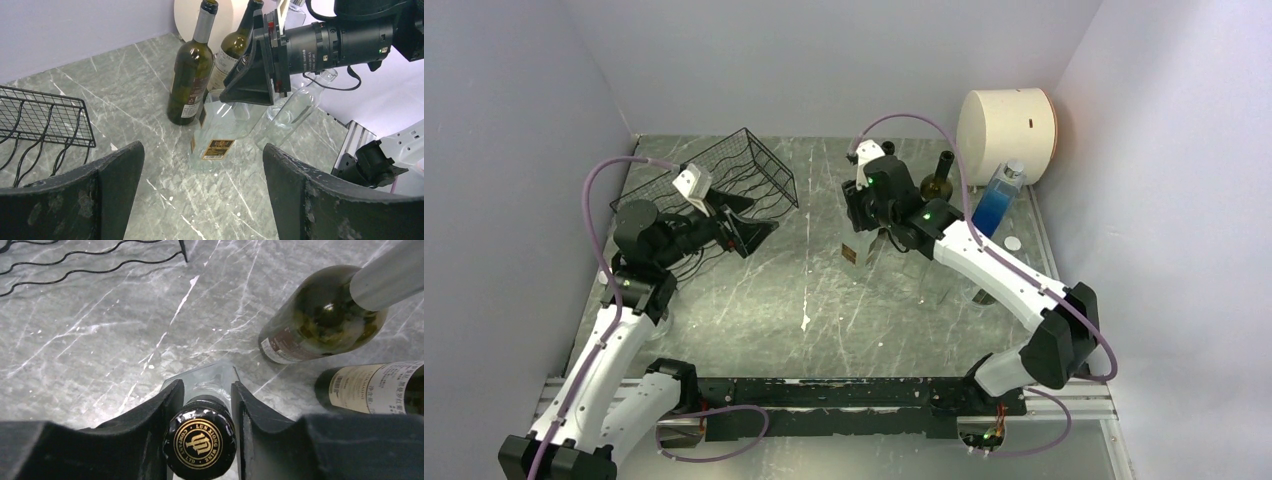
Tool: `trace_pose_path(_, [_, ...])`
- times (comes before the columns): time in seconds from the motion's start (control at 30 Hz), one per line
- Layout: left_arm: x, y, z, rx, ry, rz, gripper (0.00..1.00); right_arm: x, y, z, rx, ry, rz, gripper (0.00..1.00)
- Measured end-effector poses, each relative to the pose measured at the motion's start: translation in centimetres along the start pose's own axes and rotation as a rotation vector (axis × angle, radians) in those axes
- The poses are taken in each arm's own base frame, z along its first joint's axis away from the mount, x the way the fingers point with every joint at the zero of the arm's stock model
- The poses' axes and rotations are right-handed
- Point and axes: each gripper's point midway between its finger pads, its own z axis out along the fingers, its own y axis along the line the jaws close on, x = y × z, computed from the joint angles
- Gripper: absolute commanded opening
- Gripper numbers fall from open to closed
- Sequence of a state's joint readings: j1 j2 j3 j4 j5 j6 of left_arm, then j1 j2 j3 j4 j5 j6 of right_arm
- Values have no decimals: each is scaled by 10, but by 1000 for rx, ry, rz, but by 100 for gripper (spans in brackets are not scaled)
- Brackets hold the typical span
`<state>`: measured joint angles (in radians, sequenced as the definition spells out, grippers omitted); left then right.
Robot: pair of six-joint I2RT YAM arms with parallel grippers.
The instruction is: Put the wine bottle on the wine rack
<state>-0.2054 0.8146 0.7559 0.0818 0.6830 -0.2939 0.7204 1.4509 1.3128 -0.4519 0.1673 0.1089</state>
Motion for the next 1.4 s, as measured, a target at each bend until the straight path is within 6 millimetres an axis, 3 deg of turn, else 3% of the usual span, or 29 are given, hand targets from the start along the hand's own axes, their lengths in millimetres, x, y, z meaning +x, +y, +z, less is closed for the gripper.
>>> trace_pose_path(0.1, [2,1,1,1,3,8,92,1,1,2,-8,-11,-8,25])
trace_pose_path(0.33, [29,4,8,26,51,-25,91,5,-1,-7,-13,-40,-28,0])
trace_pose_path(0.5, [43,-2,25,64,88,-51,99,5,-1,-11,-16,-44,-41,0])
trace_pose_path(0.63, [52,-15,45,103,74,-49,99,3,1,-14,-30,-54,-31,0])
trace_pose_path(0.9, [104,-23,79,86,99,9,99,-19,18,-37,-123,-138,78,0])
trace_pose_path(1.17, [155,-14,89,43,99,100,99,-34,31,-45,-176,-153,235,0])
trace_pose_path(1.4, [173,-11,101,48,65,241,98,-36,33,-42,-174,-143,312,0])
